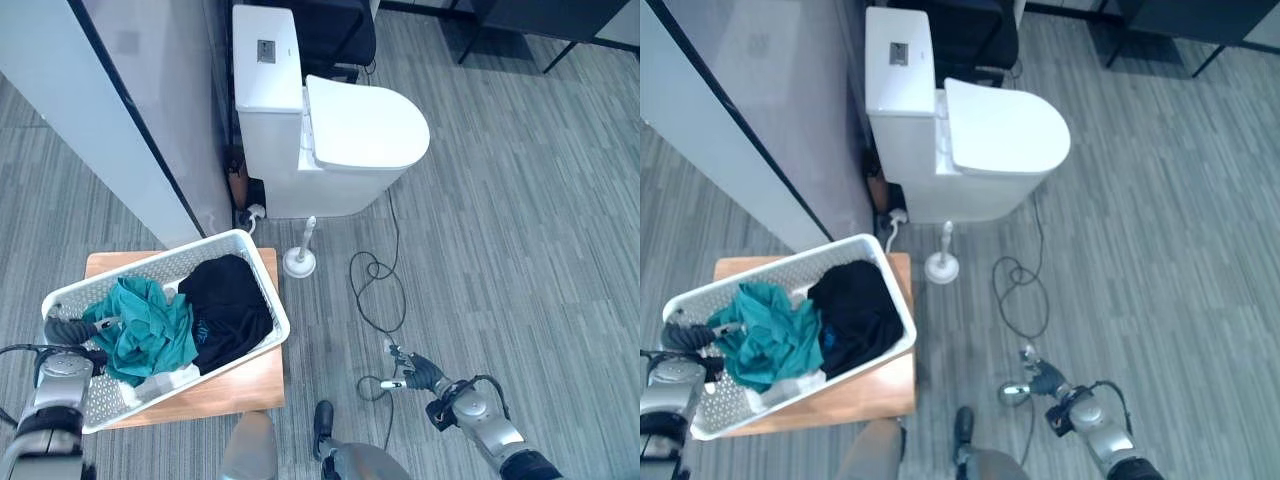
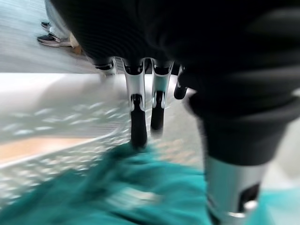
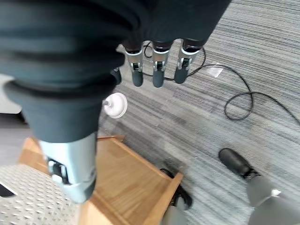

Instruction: Grab the laundry basket,head to the washer,open it,put in the laundry and shut it.

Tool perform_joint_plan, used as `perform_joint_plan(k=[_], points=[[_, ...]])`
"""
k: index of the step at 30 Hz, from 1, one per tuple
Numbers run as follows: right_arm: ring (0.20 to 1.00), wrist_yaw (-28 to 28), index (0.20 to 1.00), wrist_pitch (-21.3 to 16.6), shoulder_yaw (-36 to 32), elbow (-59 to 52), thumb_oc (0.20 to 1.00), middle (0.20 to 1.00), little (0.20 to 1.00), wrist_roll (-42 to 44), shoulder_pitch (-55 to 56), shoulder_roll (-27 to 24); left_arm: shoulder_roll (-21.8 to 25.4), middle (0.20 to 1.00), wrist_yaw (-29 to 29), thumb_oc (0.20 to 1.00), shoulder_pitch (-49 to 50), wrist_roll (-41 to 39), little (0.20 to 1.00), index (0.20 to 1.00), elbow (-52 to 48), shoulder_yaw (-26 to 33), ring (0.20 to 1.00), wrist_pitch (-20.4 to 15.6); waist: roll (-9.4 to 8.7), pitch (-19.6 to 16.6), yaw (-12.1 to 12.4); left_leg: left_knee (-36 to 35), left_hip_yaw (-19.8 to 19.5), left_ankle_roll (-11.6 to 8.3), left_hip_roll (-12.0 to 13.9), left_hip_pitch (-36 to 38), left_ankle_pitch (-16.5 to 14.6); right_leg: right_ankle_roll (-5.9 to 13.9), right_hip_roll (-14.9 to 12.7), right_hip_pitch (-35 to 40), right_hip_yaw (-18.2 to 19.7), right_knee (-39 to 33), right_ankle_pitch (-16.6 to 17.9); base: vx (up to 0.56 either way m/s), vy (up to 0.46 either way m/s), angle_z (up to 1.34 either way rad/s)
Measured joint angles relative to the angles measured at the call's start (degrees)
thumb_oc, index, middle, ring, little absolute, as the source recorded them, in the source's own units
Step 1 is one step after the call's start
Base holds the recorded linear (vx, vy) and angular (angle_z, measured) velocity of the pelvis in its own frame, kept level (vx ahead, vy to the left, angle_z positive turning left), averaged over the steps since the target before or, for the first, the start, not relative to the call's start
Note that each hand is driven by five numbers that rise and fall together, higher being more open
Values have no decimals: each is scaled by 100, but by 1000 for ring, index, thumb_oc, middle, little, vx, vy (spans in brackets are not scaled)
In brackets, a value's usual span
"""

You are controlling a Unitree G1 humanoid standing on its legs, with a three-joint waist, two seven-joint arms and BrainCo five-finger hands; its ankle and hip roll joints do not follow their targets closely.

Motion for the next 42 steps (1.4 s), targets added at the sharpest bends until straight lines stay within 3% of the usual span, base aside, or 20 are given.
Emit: perform_joint_plan(k=[5,11,18,25,29,37,42], points=[[1000,-1,1000,11,-255,513,1000,1000,1000,-7,18,122,-24,1000,-456,1000,736,3,1000,1000,-1174,32,1000,17,68,44,187,0,-77,-7,-40,55,-27,56,-26,80,-67,-22,-78,21,18,9],[1000,7,1000,52,-305,796,1000,1000,1000,-9,95,185,100,1000,-648,1000,548,25,1000,1000,-1213,280,1000,27,145,79,249,1,-232,-1,-110,39,-23,49,-54,145,-223,0,-84,9,-6,13],[1000,51,1000,69,-318,323,1000,1000,1000,-11,-9,187,95,1000,-548,1000,84,366,1000,1000,40,283,1000,255,131,61,154,2,-231,16,-104,6,-5,50,-48,111,-222,-1,-85,-2,-9,3],[1000,85,1000,75,-305,263,1000,1000,1000,-11,-3,188,-138,1000,-169,1000,-408,733,1000,1000,1500,21,1000,412,-41,-50,94,2,-192,16,-75,-22,-5,46,-34,38,-190,0,-80,-18,-7,-2],[1000,69,1000,84,-292,261,1000,1000,1000,-10,-1,181,-187,1000,-145,1000,-445,627,1000,1000,1650,-394,1000,414,-122,-96,13,1,-85,9,-41,-25,-9,42,-23,-5,-101,0,-56,-14,12,-12],[1000,39,1000,104,-116,230,1000,1000,1000,-3,6,137,-359,1000,-212,1000,-524,11,1000,1000,1680,-724,1000,210,-86,-72,9,1,-54,13,-32,-52,-5,31,-24,-52,-56,-3,-30,-6,9,-4],[1000,23,1000,113,-72,38,1000,1000,1000,2,-47,88,-322,1000,-316,1000,-1029,-78,1000,1000,2673,-838,1000,115,-45,-44,-14,1,-53,16,-27,-119,-2,21,-19,-129,-55,0,-20,0,0,0]])
